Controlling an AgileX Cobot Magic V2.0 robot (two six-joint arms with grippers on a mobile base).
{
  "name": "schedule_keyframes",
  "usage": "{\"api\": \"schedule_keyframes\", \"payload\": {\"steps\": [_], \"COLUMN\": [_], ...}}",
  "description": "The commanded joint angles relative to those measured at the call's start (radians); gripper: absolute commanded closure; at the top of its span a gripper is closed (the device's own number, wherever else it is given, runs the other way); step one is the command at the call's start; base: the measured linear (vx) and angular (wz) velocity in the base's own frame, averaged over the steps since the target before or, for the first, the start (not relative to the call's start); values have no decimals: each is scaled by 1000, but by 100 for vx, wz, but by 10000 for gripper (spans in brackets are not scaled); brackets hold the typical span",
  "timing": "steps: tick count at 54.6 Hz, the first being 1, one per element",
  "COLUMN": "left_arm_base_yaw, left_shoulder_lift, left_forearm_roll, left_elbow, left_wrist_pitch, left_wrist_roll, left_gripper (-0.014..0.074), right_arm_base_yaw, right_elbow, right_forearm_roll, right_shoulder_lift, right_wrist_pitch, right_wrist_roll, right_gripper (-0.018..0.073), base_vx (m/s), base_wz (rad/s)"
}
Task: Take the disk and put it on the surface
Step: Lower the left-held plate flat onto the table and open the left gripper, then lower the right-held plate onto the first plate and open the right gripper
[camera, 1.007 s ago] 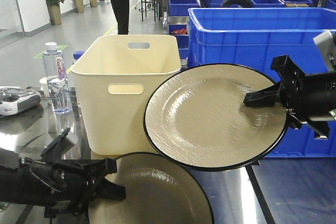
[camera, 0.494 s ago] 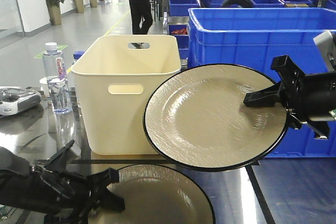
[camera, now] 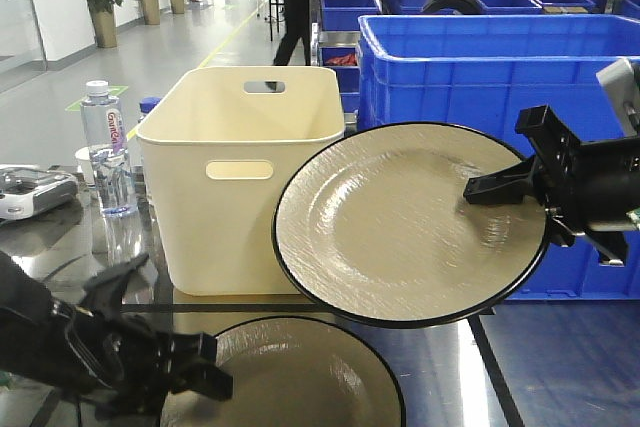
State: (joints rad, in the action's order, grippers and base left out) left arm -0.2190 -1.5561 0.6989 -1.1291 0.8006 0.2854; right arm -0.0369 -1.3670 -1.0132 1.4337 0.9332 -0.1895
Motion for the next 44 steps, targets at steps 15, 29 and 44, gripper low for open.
{"api": "schedule_keyframes", "payload": {"steps": [15, 29, 44], "left_arm_base_yaw": [-1, -1, -1], "left_shoulder_lift": [218, 421, 583], "left_forearm_roll": [-518, -699, -699], "left_elbow": [-95, -95, -95], "left_wrist_pitch": [55, 93, 57], "left_wrist_roll": [-242, -367, -380], "left_gripper": [45, 45, 55], "right_arm_base_yaw": [-3, 59, 260], "right_elbow": [-41, -41, -41], "right_forearm_roll": [-109, -108, -108], "right_shoulder_lift": [-40, -19, 113], "right_wrist_pitch": [-43, -85, -156], "right_wrist_roll": [10, 4, -24], "right_gripper": [564, 564, 564], "base_vx": [0, 0, 0], "base_wz": [0, 0, 0]}}
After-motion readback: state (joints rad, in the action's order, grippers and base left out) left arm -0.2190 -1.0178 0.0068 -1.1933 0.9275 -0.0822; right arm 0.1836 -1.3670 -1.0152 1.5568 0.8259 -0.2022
